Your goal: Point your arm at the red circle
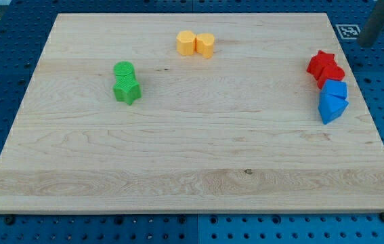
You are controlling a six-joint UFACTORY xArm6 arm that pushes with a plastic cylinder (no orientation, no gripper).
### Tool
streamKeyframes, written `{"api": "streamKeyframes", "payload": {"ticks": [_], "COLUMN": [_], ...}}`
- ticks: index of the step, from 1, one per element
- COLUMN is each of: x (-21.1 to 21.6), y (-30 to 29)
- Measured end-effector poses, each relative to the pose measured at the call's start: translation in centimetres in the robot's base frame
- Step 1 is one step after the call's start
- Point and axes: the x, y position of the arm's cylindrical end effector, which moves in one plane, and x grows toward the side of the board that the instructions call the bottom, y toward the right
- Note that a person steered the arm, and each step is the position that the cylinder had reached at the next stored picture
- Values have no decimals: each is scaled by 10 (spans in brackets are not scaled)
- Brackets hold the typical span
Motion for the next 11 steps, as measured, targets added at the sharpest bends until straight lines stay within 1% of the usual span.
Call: {"api": "streamKeyframes", "payload": {"ticks": [1,2,3,5,9,11], "x": [12,37,46,47,61,73], "y": [0,0,0,0,-2,-38]}}
